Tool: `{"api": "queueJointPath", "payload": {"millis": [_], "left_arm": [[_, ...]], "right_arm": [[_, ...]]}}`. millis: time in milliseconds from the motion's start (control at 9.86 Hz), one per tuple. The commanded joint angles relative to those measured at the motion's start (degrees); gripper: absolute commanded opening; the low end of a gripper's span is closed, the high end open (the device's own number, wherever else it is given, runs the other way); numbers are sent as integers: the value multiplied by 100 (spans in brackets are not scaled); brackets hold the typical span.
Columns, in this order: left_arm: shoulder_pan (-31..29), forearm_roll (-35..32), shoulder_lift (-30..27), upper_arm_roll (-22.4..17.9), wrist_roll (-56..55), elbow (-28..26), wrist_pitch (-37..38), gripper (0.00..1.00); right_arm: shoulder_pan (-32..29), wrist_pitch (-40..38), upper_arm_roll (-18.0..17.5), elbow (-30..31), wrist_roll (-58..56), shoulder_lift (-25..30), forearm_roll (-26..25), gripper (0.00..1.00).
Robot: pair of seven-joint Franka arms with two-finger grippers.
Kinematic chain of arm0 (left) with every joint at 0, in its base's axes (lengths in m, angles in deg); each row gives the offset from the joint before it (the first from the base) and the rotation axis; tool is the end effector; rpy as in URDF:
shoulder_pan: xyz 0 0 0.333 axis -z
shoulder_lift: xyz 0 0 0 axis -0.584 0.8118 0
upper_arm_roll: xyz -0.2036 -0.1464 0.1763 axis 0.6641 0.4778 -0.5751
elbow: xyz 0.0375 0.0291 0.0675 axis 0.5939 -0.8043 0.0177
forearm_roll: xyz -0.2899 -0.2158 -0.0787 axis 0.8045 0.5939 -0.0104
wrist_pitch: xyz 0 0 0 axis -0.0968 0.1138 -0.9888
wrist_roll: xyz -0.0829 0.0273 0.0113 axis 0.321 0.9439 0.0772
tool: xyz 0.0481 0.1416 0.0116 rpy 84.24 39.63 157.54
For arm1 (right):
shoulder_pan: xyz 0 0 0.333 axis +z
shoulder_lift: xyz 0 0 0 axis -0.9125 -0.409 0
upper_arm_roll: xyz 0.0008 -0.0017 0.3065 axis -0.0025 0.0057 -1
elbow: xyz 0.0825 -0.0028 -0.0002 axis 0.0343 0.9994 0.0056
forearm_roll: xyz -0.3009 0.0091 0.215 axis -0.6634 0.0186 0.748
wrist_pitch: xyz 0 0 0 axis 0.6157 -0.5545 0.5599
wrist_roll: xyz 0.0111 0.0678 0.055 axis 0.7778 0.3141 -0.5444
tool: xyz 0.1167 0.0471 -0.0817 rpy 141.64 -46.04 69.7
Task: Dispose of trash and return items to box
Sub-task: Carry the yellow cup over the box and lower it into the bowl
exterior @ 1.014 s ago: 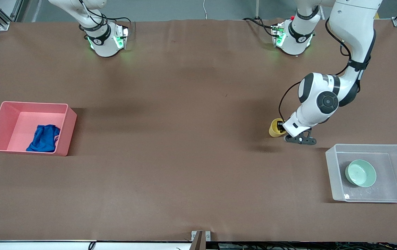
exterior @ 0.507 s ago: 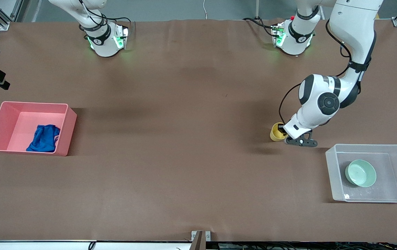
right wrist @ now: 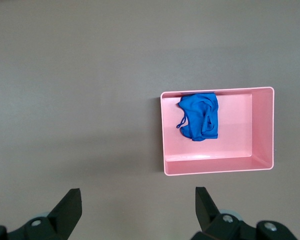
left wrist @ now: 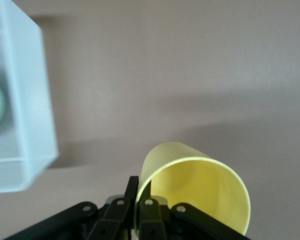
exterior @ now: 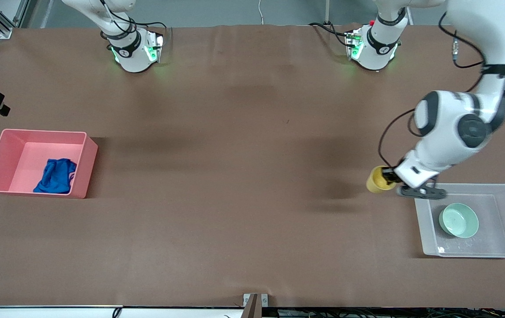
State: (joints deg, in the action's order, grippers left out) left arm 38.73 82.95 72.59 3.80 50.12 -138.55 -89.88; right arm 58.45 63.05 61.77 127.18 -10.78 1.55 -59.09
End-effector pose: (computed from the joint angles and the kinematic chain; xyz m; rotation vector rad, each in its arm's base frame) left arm 0.6152 -0.0619 0.3360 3.0827 -0.1886 0.0864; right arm 0.5180 -0.0506 0.6129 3.1159 -0.1513 0.0599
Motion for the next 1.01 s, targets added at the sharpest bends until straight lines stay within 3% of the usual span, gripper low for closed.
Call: {"api": "queueJointPath", "payload": {"millis": [0,203,507,710,913], "left_arm": [[-631,45,724,16,858,1161,527,0],[-1142,62,1121,16,1553,1727,599,0],[-1618,36,1323,7,2109,1825,573,0],[-1898,36,2050,-37,2618,2587,573,0],[-1952,27,2518,-37,2752,2914,459,0]], "right_arm": [[-94,68,-86,43,51,39,56,100],[-85,-2,-86,51,51,39,56,100],[-59,24,-95,43,8,39,56,100],[-68,6,-95,42,-10,39,56,100],[-42,24,-104,34,-10,39,56,100]]}}
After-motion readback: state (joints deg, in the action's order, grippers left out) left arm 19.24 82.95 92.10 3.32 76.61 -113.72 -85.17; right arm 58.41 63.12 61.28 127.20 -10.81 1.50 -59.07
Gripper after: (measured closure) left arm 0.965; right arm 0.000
